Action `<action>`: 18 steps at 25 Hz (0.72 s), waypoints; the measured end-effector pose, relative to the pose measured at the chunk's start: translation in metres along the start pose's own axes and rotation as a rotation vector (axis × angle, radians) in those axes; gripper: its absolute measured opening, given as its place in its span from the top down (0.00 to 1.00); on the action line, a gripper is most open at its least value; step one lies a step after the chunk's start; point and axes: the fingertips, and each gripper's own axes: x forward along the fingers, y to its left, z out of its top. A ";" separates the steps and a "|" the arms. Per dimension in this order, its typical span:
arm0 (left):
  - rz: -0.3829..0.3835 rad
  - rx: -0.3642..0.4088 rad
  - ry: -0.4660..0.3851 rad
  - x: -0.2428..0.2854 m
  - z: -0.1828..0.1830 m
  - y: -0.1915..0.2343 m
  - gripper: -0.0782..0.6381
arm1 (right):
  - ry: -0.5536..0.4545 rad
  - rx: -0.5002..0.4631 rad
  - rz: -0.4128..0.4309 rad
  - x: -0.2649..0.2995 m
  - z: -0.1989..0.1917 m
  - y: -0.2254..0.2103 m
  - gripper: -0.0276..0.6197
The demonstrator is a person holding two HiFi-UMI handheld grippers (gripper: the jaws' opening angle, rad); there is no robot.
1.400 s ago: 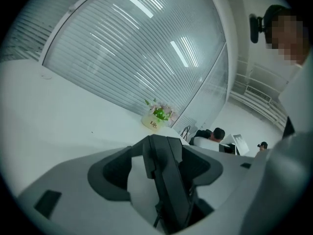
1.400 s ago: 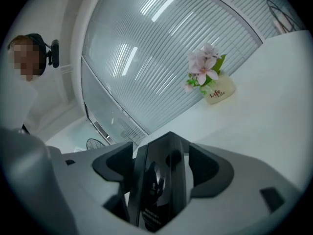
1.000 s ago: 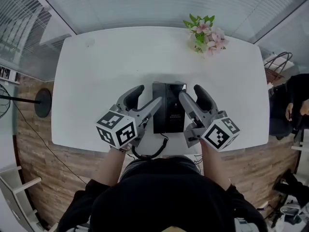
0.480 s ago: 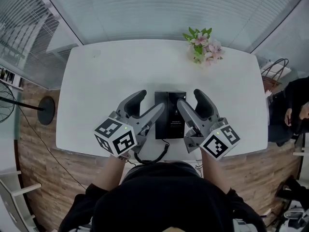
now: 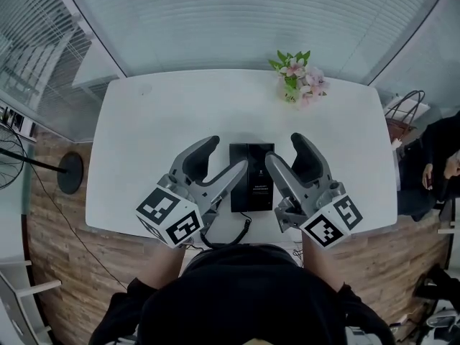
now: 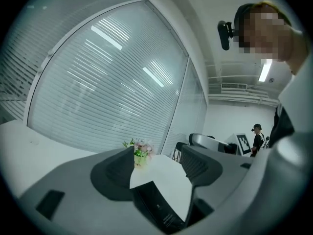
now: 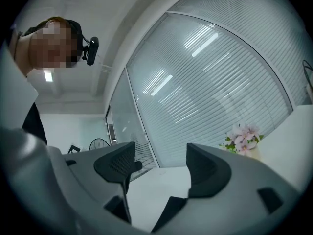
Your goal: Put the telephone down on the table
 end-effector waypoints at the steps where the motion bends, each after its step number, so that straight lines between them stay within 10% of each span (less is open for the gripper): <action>1: -0.002 0.008 -0.002 0.000 0.003 -0.002 0.45 | -0.006 -0.011 0.006 0.000 0.003 0.003 0.47; 18: -0.010 0.143 -0.070 -0.005 0.040 -0.017 0.63 | -0.067 -0.126 0.038 0.003 0.033 0.026 0.71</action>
